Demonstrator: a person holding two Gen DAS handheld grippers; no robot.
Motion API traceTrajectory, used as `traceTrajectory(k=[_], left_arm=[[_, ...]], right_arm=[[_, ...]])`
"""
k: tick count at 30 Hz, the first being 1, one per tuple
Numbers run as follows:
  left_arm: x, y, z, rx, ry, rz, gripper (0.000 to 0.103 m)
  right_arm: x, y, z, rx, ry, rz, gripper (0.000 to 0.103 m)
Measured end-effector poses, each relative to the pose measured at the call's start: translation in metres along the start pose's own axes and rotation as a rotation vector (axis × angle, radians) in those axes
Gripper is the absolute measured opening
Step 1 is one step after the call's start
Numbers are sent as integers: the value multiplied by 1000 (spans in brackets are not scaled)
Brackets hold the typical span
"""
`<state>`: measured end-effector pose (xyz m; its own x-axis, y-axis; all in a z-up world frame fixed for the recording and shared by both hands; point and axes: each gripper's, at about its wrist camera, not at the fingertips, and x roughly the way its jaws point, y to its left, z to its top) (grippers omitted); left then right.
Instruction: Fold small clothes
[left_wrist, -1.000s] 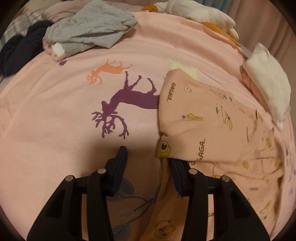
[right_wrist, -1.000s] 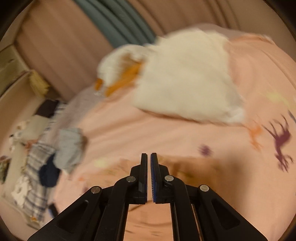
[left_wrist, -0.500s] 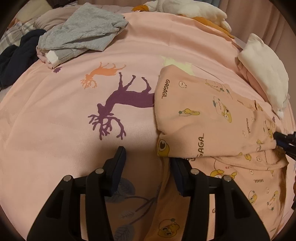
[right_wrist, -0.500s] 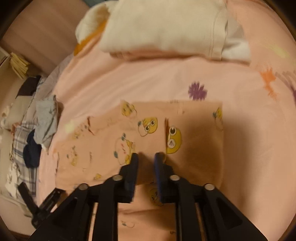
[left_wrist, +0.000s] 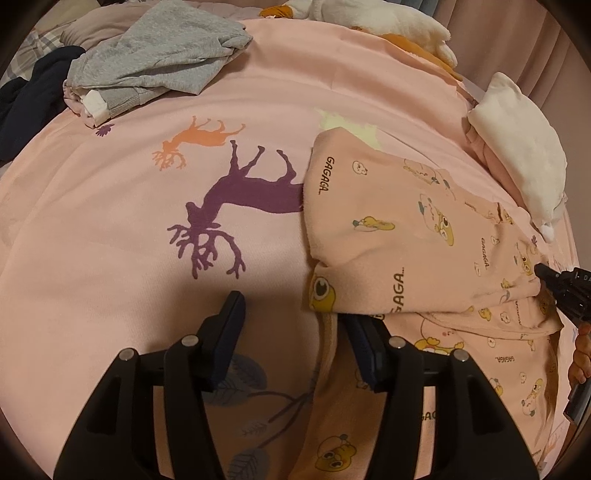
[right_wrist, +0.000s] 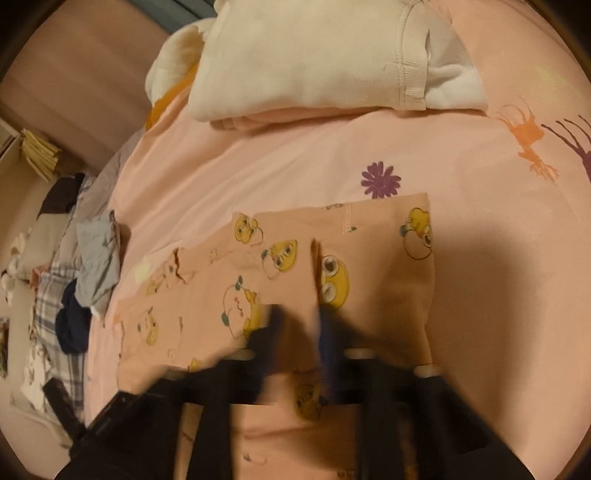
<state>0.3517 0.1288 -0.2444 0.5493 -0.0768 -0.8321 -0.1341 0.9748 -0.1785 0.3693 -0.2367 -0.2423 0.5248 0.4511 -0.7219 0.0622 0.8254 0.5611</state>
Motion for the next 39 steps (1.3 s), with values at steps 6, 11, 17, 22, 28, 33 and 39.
traceTrajectory(k=[6, 11, 17, 22, 28, 33, 39], left_arm=[[0, 2, 1, 6, 2, 20, 47], [-1, 3, 2, -19, 7, 26, 45], [-4, -9, -4, 91, -8, 86, 51], [-18, 8, 3, 55, 121, -2, 58], [-30, 37, -8, -7, 157, -13, 61], [-51, 29, -39, 129, 165, 124, 61], [-85, 51, -80, 53, 224, 45, 68]], right_arm=[[-44, 6, 4, -28, -78, 126, 7], [-78, -6, 6, -23, -122, 111, 3], [-38, -38, -9, -3, -9, -151, 3], [-45, -41, -4, 67, -19, -51, 29], [-60, -1, -13, -67, -121, 17, 39], [-21, -13, -41, -120, -41, -260, 0], [-74, -21, -65, -13, 6, -241, 0]])
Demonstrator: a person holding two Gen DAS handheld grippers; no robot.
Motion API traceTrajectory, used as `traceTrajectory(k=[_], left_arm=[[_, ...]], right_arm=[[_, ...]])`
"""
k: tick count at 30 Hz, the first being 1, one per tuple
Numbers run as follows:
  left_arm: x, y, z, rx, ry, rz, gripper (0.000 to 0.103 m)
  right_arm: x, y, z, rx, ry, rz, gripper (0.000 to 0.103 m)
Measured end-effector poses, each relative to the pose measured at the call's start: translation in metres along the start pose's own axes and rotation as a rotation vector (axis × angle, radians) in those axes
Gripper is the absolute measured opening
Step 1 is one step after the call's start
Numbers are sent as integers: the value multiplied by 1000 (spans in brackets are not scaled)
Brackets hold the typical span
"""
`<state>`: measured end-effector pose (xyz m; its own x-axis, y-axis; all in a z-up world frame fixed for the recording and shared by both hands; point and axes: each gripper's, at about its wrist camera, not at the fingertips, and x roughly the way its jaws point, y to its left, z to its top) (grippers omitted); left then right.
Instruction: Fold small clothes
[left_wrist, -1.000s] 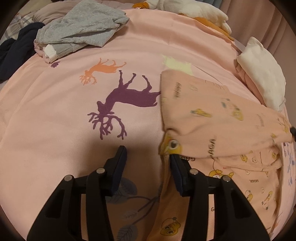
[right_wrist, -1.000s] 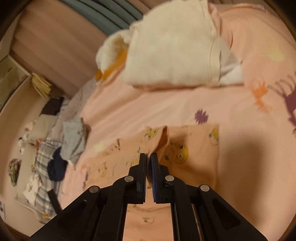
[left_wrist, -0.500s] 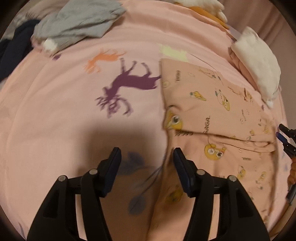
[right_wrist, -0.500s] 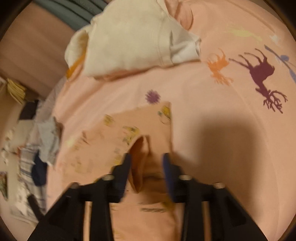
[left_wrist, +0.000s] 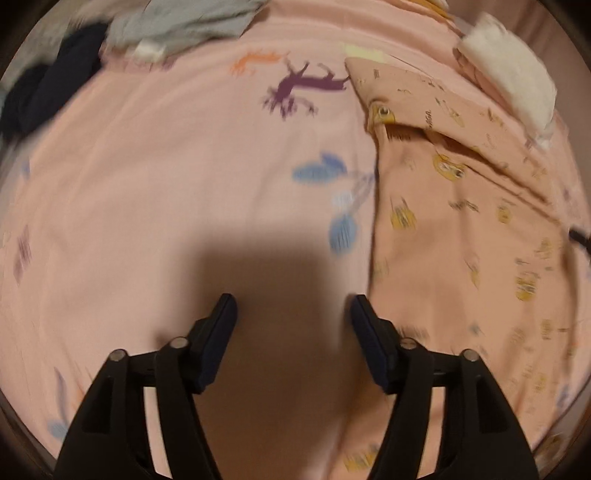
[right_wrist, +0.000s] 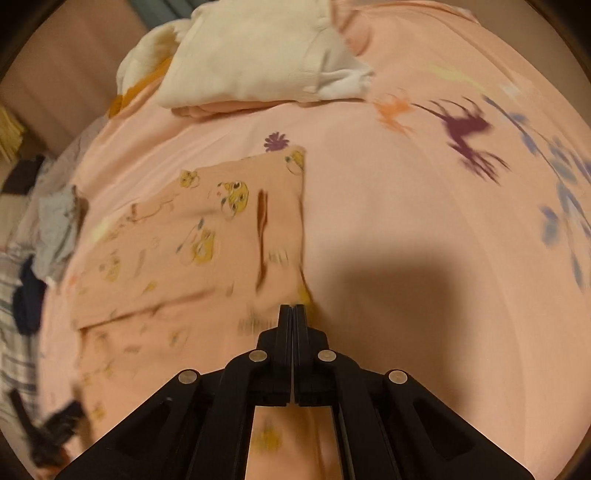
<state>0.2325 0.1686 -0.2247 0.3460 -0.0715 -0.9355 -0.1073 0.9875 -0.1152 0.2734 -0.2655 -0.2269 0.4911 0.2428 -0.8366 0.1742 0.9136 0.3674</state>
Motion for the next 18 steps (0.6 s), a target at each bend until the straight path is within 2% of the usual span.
traceTrajectory(k=[2, 4, 6, 7, 10, 12, 14, 18], left_arm=[[-8, 5, -14, -56, -11, -30, 70], [-14, 5, -31, -101, -6, -66, 74], [-21, 0, -53, -122, 3, -108, 76], [-25, 0, -60, -134, 3, -125, 77], [-35, 0, -90, -199, 20, -235, 78], [-41, -4, -105, -207, 16, -266, 79], [-43, -8, -113, -203, 4, -286, 79], [-44, -15, -128, -215, -18, -344, 79]], right_arm=[[-24, -6, -19, 16, -26, 47, 0], [-40, -6, -40, 21, -33, 67, 12], [-51, -5, -63, 16, -24, 47, 41], [-57, -5, -76, 17, -24, 38, 45], [-68, -10, -115, -8, 3, 83, 47], [-66, -15, -133, 12, 34, 91, 47], [-61, -25, -148, 73, 68, 108, 47], [-68, -41, -178, 200, 85, 225, 47]])
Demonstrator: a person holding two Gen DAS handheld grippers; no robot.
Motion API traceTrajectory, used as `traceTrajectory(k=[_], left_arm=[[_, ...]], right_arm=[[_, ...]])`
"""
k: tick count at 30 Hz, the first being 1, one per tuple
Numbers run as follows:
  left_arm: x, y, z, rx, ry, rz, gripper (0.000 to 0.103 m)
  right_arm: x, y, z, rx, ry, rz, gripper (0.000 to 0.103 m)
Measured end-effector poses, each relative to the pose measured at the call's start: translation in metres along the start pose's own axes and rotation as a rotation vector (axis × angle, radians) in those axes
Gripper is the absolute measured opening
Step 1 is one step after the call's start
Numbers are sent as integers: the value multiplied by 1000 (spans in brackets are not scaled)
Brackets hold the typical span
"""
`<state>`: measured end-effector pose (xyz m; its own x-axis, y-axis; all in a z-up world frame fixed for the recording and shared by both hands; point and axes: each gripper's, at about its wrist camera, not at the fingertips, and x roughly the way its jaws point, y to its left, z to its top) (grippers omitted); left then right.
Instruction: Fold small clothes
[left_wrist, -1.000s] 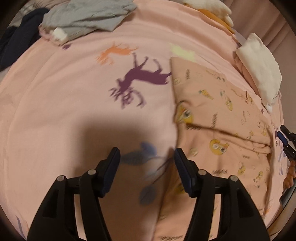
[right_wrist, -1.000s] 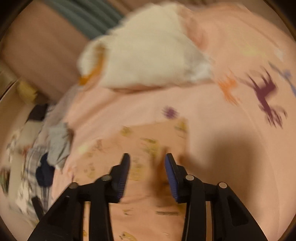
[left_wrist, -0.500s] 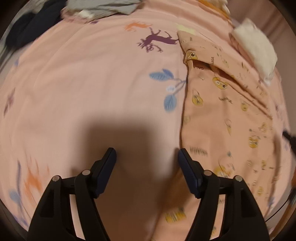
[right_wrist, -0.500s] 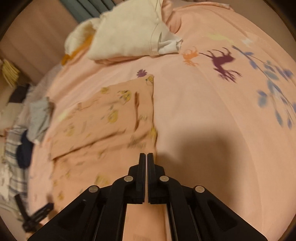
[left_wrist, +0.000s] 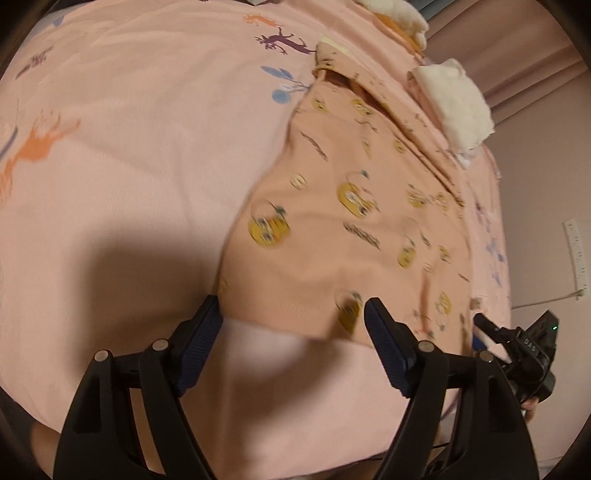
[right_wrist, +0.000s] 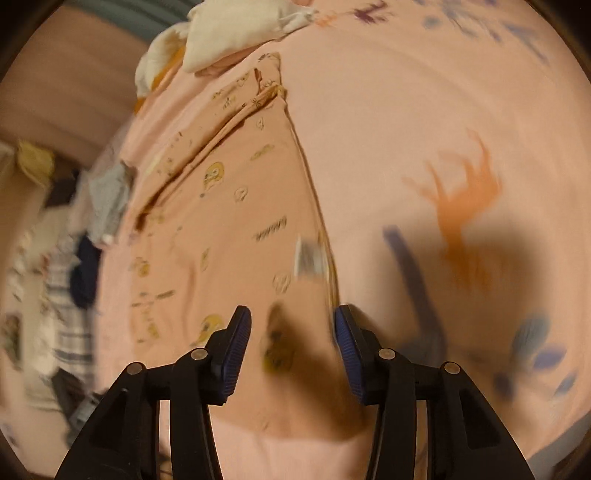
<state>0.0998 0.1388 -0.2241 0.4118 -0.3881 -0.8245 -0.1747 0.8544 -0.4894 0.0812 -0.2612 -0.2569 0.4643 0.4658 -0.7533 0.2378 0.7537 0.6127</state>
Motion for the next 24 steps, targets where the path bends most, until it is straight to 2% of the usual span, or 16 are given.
traceTrajectory(k=[3, 7, 11, 15, 18, 19, 21, 24], left_arm=[[1, -1, -8, -36, -16, -37, 79], [5, -2, -19, -112, 24, -175, 79], [7, -9, -23, -114, 10, -181, 79], [15, -14, -23, -161, 41, -276, 80], [20, -14, -18, -194, 21, -299, 81], [22, -14, -16, -198, 15, -304, 81], [28, -14, -10, -224, 8, -312, 81], [31, -11, -2, -298, 9, -310, 81]], right_arm=[[-6, -4, -11, 35, -1, 27, 50], [-15, -4, -28, 59, -8, 27, 52], [-19, -7, -42, 84, 2, 41, 53], [-7, -9, -54, 125, 62, 135, 54], [10, -5, -57, 151, 88, 205, 55], [16, -4, -56, 161, 88, 220, 56], [22, -3, -54, 194, 66, 267, 67], [26, -5, -47, 261, 34, 317, 68]])
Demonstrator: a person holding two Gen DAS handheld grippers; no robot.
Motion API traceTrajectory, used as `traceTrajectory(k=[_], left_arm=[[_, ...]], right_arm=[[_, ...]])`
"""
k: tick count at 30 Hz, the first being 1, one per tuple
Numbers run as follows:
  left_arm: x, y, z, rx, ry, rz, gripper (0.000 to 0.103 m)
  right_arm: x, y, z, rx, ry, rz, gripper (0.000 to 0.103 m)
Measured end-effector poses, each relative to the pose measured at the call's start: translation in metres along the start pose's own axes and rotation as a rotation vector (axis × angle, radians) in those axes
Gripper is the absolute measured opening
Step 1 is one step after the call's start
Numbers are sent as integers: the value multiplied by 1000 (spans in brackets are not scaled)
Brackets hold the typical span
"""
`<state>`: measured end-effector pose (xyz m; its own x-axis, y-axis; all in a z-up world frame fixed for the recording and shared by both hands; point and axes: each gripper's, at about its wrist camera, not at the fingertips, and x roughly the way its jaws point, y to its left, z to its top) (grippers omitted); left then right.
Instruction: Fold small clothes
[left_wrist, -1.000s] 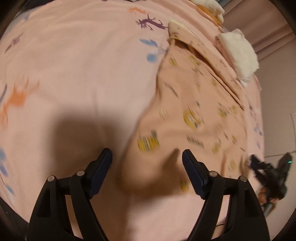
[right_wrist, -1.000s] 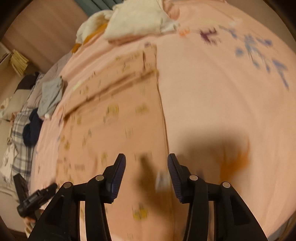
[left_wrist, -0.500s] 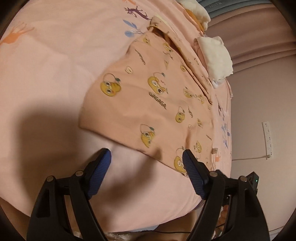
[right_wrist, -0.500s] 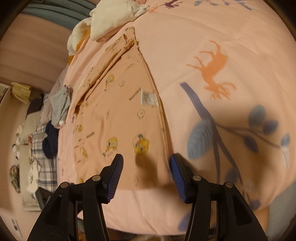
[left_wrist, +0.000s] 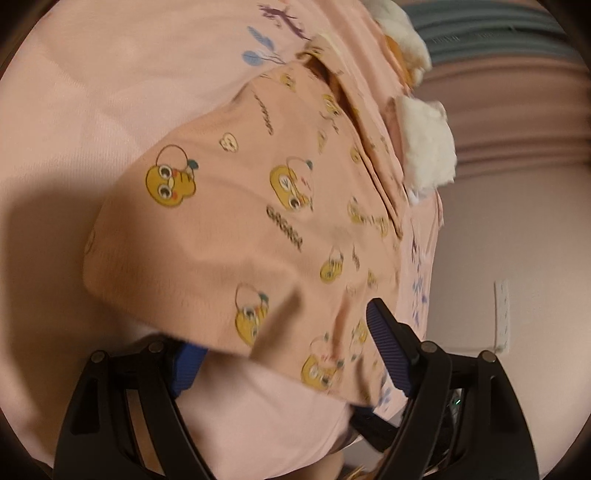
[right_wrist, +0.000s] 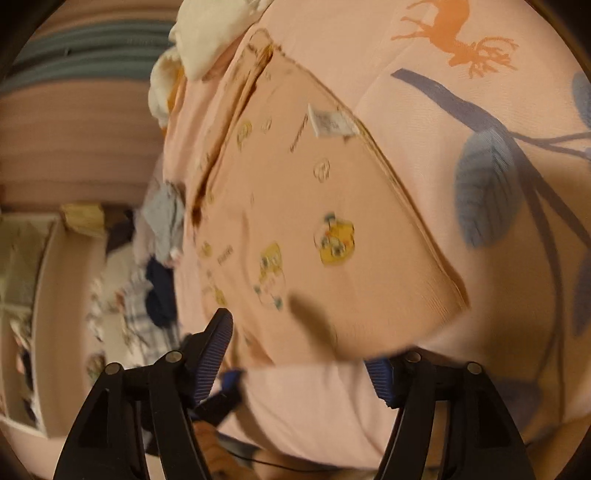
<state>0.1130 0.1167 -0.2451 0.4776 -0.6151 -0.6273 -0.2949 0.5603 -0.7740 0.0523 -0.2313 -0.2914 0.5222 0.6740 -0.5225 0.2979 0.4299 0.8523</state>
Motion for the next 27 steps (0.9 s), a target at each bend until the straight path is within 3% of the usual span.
traceTrajectory(k=[4, 6, 7, 11, 18, 27], left_arm=[[8, -7, 8, 0, -16, 30, 79], [11, -14, 7, 56, -54, 99, 59], [13, -17, 5, 93, -72, 136, 54], [18, -20, -5, 256, -142, 263, 19], [16, -7, -8, 314, -178, 285, 11], [26, -40, -26, 500, -227, 486, 6]], right_arm=[[8, 5, 9, -5, -11, 11, 68], [9, 10, 11, -32, -23, 0, 65], [11, 13, 12, -59, -37, -23, 61], [15, 16, 11, -157, -74, -207, 2], [14, 6, 11, -192, -76, -204, 0], [23, 42, -8, -425, -159, -455, 0]])
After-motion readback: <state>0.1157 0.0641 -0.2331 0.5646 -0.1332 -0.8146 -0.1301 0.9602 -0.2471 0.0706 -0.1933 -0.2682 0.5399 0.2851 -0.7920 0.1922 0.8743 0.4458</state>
